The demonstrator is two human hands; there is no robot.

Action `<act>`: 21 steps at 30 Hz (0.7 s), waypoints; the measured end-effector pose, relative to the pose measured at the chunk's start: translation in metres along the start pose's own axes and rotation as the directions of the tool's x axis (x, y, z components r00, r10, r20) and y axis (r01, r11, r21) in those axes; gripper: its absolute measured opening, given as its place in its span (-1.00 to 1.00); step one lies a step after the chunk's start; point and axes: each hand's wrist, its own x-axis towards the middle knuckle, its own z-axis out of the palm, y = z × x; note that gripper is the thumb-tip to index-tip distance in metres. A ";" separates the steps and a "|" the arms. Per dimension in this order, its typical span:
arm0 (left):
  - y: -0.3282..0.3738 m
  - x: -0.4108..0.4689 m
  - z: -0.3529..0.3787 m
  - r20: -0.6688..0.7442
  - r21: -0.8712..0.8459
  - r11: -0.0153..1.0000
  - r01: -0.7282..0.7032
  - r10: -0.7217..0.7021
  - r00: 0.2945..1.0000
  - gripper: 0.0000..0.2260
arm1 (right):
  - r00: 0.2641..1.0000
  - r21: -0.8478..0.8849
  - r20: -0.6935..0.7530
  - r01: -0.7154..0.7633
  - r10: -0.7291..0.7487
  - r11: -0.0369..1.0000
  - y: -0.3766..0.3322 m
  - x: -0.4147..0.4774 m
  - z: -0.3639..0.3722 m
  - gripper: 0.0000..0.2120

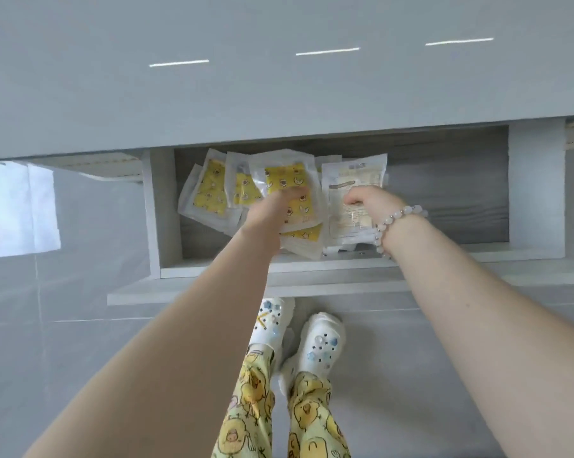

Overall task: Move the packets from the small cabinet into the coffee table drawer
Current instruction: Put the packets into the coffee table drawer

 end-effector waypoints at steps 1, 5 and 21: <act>0.002 0.011 0.000 -0.011 -0.006 1.000 -0.005 0.005 1.000 -0.31 | 1.000 0.007 0.000 -0.001 0.001 1.000 -0.002 0.009 0.004 -0.66; 0.008 0.039 0.002 -0.064 0.007 1.000 -0.003 0.004 0.998 -0.49 | 0.999 -0.014 -0.004 0.035 -0.035 0.999 -0.008 0.040 0.025 -0.78; 0.009 0.076 -0.002 -0.250 0.290 0.947 -0.140 0.216 0.944 -0.67 | 0.859 -0.450 -0.334 0.217 -0.389 0.866 -0.009 0.059 0.029 -0.31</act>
